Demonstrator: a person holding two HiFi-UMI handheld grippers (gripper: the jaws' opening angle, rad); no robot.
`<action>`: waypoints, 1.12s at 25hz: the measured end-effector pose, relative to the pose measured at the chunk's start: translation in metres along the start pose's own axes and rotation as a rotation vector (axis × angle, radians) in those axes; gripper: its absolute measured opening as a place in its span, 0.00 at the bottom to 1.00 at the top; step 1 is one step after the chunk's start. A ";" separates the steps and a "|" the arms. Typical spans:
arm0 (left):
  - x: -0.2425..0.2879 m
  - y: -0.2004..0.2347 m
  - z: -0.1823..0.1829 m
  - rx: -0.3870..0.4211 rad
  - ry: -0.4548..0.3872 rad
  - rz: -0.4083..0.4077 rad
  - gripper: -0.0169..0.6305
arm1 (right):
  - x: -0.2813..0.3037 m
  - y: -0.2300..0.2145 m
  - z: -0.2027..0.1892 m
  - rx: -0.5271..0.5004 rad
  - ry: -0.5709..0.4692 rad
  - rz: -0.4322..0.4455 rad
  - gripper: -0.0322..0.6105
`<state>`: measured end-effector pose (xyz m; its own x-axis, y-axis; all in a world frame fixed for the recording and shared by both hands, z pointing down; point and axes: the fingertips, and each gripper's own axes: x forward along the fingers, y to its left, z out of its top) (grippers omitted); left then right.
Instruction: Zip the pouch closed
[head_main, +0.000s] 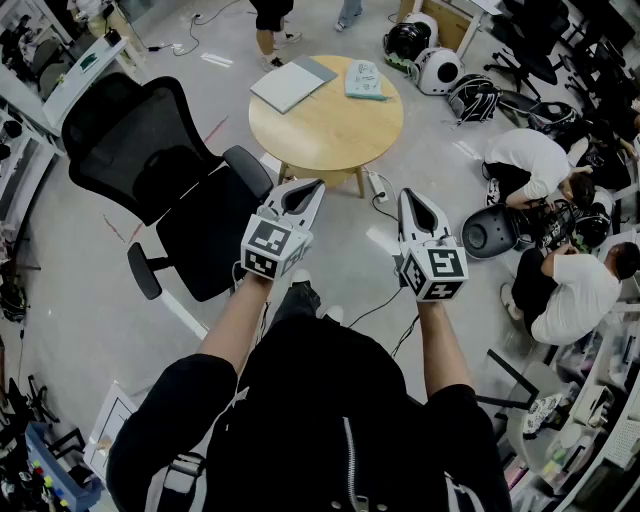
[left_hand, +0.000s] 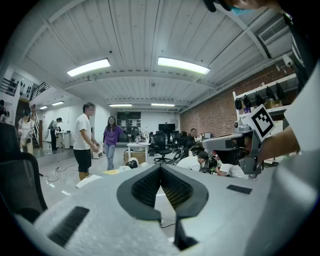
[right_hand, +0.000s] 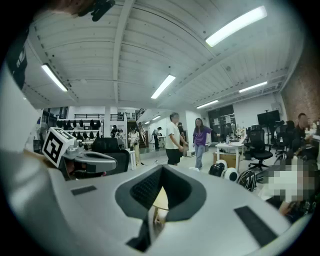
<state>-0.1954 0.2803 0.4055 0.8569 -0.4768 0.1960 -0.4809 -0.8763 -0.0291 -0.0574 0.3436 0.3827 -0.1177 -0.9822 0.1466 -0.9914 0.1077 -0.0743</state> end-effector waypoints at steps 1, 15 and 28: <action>0.001 0.000 0.000 0.000 0.000 0.000 0.02 | 0.000 0.000 -0.001 0.001 0.003 0.001 0.05; 0.024 -0.014 -0.003 -0.005 0.011 -0.027 0.02 | 0.001 -0.009 -0.009 0.008 0.018 0.043 0.05; 0.105 0.045 -0.005 -0.044 0.030 -0.059 0.02 | 0.087 -0.052 -0.010 0.023 0.070 0.026 0.06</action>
<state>-0.1282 0.1914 0.4296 0.8785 -0.4214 0.2250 -0.4377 -0.8987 0.0259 -0.0168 0.2542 0.4087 -0.1482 -0.9657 0.2132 -0.9865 0.1291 -0.1012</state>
